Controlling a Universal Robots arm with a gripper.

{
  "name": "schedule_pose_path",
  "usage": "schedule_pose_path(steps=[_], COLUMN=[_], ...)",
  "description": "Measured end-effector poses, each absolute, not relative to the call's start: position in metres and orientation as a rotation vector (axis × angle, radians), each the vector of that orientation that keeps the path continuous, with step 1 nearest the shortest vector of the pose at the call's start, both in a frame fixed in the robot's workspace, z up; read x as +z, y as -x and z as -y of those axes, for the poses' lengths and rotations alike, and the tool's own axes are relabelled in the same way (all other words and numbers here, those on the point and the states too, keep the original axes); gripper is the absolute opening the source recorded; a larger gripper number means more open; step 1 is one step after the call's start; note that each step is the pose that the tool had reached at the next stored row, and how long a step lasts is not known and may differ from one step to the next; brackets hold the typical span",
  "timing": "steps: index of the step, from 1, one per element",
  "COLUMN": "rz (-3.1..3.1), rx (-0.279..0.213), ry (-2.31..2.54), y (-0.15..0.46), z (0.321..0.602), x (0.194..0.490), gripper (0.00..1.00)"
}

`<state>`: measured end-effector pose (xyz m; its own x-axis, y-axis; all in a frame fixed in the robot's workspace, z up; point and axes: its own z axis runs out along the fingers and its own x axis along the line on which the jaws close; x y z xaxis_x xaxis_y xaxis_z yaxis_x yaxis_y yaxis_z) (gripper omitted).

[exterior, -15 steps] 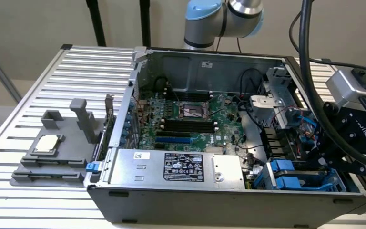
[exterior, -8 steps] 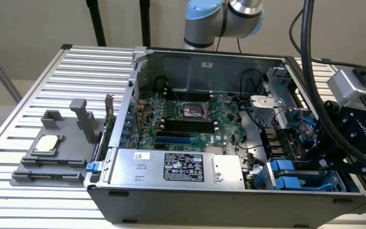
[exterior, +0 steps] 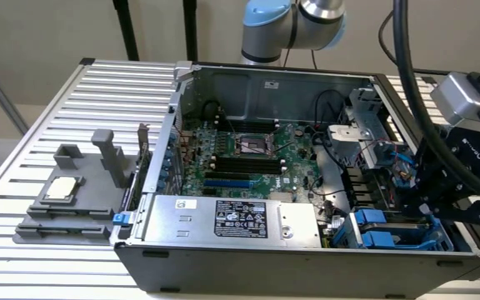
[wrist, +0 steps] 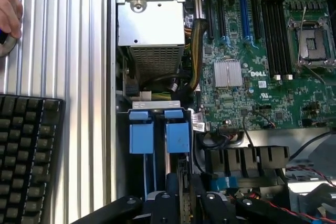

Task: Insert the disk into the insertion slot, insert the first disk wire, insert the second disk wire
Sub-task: 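Insert the first disk wire, then insert the second disk wire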

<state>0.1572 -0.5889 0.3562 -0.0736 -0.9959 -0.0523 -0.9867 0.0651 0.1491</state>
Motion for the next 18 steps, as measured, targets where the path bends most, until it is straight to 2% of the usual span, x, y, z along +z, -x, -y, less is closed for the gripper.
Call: schedule_pose_path(steps=[6,18], rz=[2.245,2.243], rx=[-0.223,-0.223], ry=[-2.094,-2.095], y=[-0.132,-0.131], z=[0.592,0.592], x=[0.356,0.356], gripper=[0.24,0.24])
